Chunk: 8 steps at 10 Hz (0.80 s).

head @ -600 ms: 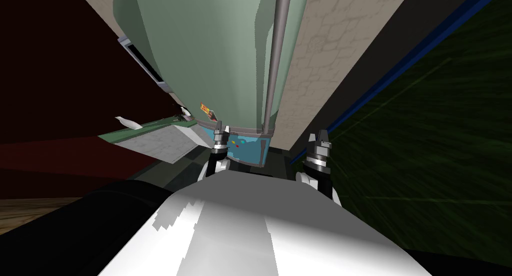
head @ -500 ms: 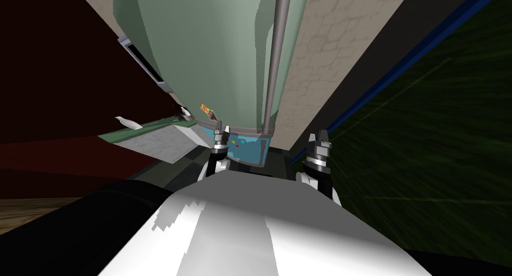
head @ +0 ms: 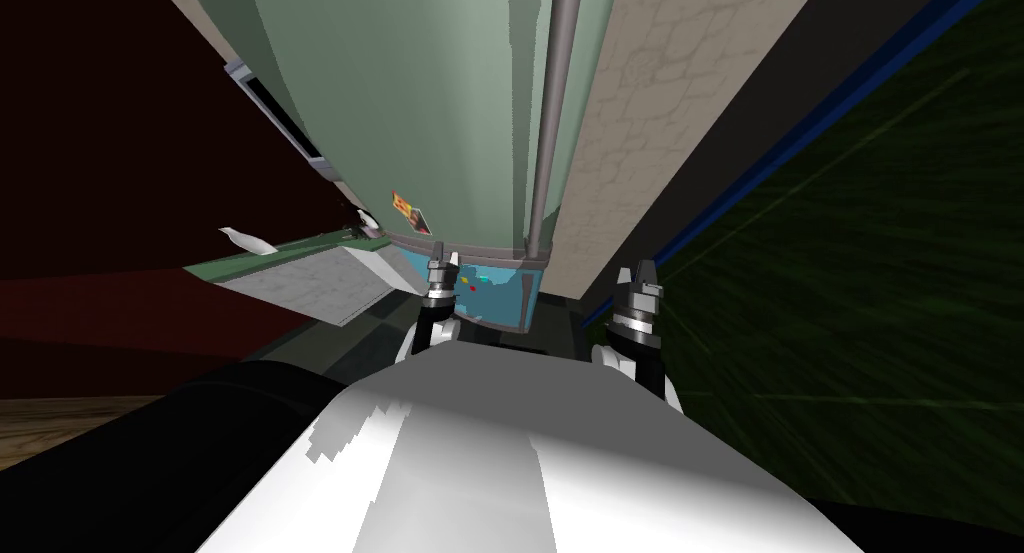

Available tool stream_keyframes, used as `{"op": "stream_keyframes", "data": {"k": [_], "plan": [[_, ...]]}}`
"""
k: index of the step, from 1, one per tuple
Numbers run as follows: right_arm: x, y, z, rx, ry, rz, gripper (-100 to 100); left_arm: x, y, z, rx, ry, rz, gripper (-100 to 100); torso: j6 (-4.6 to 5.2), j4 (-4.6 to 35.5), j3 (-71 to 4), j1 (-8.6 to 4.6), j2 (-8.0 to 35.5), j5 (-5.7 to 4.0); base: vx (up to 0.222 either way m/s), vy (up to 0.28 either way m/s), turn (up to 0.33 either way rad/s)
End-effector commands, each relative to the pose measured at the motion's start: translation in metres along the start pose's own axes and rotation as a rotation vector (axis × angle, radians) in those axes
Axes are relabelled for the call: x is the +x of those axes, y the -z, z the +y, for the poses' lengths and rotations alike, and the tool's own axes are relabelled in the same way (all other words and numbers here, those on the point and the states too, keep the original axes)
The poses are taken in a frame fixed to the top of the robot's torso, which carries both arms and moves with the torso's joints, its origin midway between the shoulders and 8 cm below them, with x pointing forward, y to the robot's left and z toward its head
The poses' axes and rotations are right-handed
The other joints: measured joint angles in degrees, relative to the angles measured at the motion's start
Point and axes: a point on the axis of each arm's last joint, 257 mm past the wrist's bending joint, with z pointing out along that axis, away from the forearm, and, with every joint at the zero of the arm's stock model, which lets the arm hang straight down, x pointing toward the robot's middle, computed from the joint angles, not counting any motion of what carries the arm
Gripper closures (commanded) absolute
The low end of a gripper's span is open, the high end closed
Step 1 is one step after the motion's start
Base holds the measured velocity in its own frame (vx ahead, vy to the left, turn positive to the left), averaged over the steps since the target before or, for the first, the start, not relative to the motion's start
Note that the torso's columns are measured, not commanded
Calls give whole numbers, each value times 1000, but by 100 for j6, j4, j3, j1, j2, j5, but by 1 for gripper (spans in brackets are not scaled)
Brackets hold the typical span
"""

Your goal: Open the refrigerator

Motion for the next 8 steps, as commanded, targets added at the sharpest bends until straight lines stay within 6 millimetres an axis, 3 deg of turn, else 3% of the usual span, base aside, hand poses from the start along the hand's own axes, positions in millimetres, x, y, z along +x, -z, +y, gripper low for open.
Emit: {"op": "stream_keyframes", "data": {"k": [1,3,4,5,8], "plan": [[0,0,0,0,0,0,0,0,0,0,0,0,0,0,0,423,-845,0,424,0,0,0,0],[0,0,0,0,0,0,0,0,0,0,0,0,0,0,0,1269,-2537,0,1270,0,0,0,0],[0,0,0,0,0,0,0,4,0,2,-7,-20,30,-100,0,1692,-3383,0,1693,0,4,-14,-13],[0,0,0,0,0,0,0,6,1,5,-14,-34,49,-100,0,1881,-3777,-3,1886,-1,0,-36,-19],[0,0,0,1,0,0,0,14,4,25,-67,-112,116,-100,1,1960,-3916,-12,1964,-3,-24,-80,-48]]}}
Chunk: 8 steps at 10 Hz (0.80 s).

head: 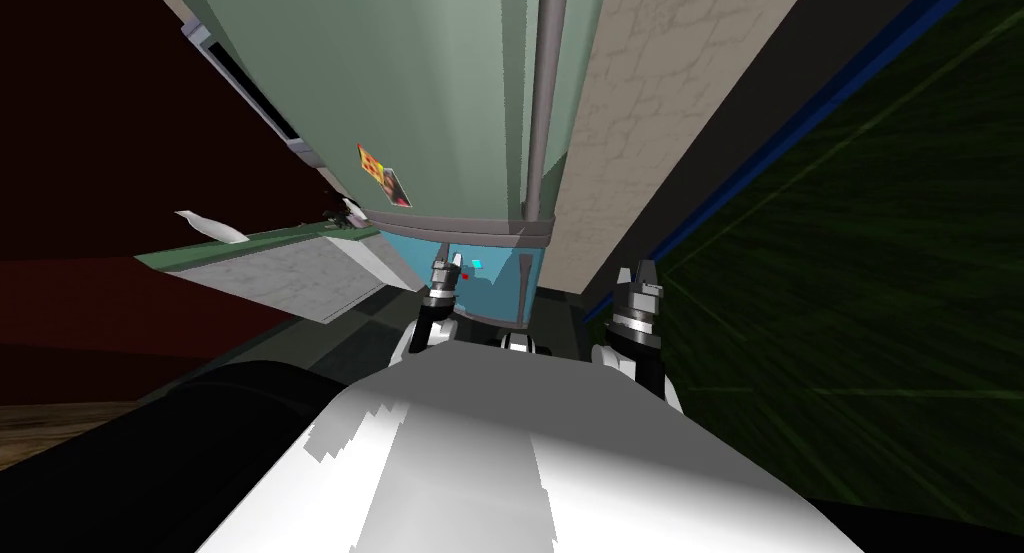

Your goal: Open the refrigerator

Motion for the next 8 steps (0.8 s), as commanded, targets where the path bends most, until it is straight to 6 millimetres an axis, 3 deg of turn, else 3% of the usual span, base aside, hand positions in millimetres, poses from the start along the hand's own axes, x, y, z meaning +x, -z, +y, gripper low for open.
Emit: {"op": "stream_keyframes", "data": {"k": [1,8], "plan": [[0,0,0,0,0,0,0,10,5,27,-76,-93,66,-100,0,1,-1,-10,1,-3,-19,-190,-76],[0,0,0,0,0,0,0,19,19,78,-205,-279,189,-100,-1,-1,-6,2,-8,0,-19,-118,-52]]}}
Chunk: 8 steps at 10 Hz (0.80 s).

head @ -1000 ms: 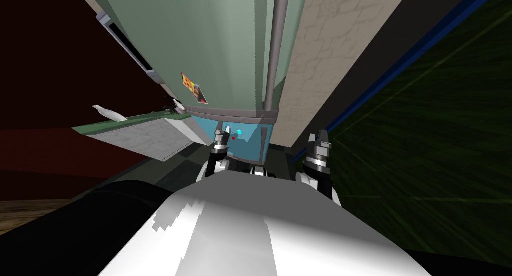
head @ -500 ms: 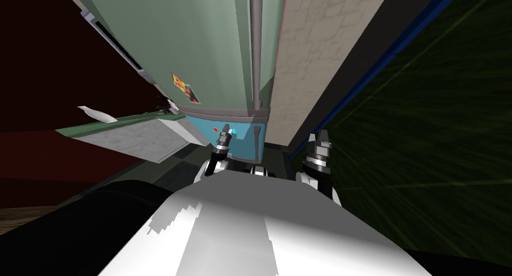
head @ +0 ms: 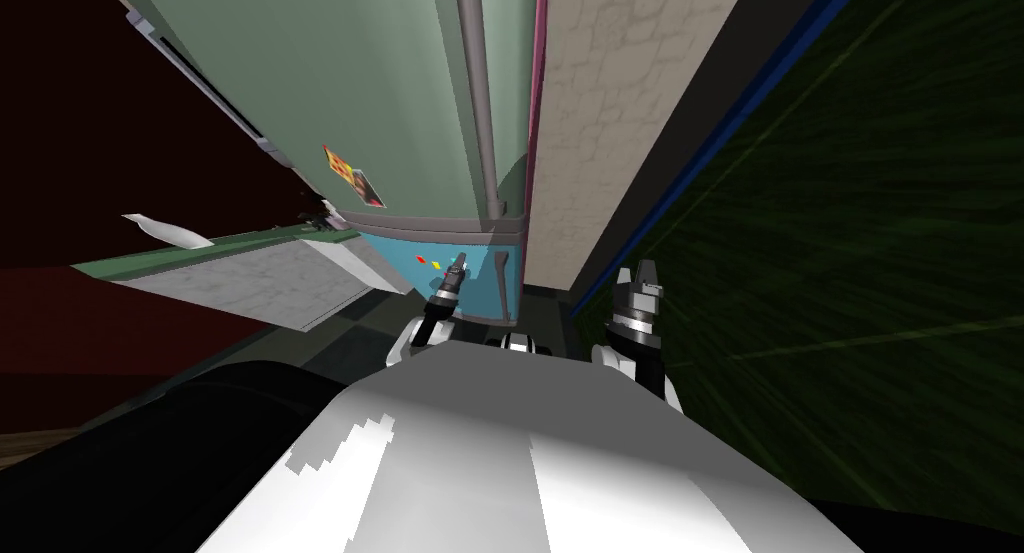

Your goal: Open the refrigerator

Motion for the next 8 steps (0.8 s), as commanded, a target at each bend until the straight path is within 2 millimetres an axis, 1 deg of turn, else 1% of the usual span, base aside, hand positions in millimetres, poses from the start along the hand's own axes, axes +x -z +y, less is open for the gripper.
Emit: {"op": "stream_keyframes", "data": {"k": [1,3,4,6,7,8], "plan": [[0,0,0,0,0,0,0,6,4,17,-41,-73,50,-100,0,1,3,5,5,2,-16,-103,-29],[0,0,0,0,0,0,0,11,6,33,-77,-146,97,-100,0,0,1,22,1,7,-8,-96,-50],[0,0,0,0,0,0,0,11,7,37,-86,-164,108,-100,0,0,1,10,2,4,-12,-97,-30],[0,0,0,0,0,0,0,14,10,56,-127,-244,154,-100,0,0,1,8,1,3,-8,-109,-65],[0,0,0,0,0,0,0,14,11,61,-138,-267,167,-100,0,1,3,4,5,2,-11,-112,-43],[0,0,0,0,0,0,0,14,14,72,-160,-315,193,-100,-1,1,3,8,4,3,-9,-138,-54]]}}
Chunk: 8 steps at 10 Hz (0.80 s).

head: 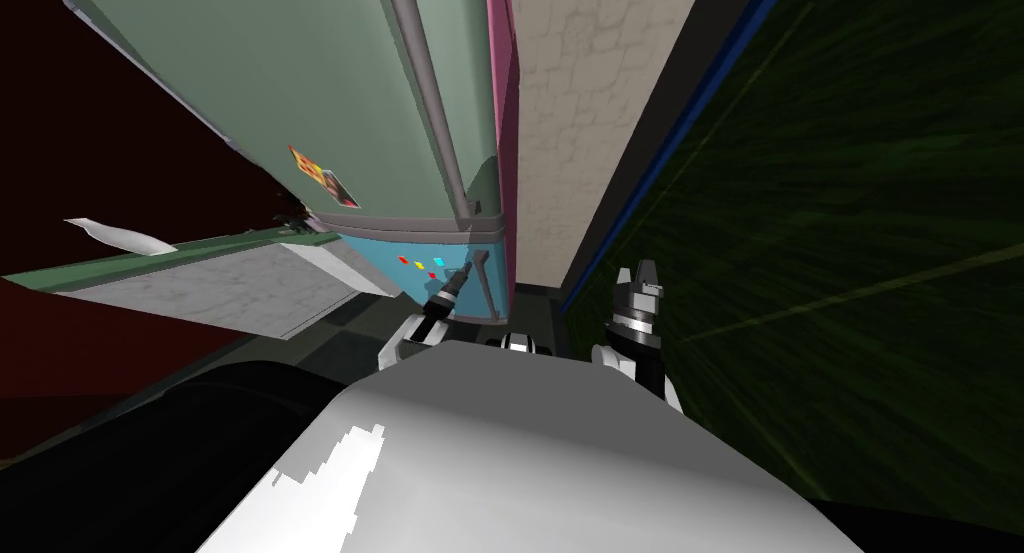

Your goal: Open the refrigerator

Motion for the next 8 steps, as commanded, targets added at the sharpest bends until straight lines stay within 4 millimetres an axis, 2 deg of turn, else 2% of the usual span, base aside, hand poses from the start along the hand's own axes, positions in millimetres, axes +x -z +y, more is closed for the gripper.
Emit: {"op": "stream_keyframes", "data": {"k": [1,4,5,7,8], "plan": [[0,0,0,0,0,0,0,7,3,24,-52,-112,61,-100,1,0,-1,-6,0,-1,-10,-166,-53],[0,0,0,0,0,0,0,10,5,42,-90,-196,101,-100,2,-3,-5,14,-7,4,-12,-103,-49],[0,0,0,0,0,0,0,11,4,37,-81,-178,93,-100,1,-1,-1,17,-1,5,-7,-35,-6],[0,0,0,0,0,0,0,-10,-11,61,-127,-208,54,-100,6,4,8,22,15,7,-107,17,-308],[0,0,0,0,0,0,0,-10,-11,65,-133,-208,55,-100,4,9,18,18,31,5,-131,20,-120]]}}
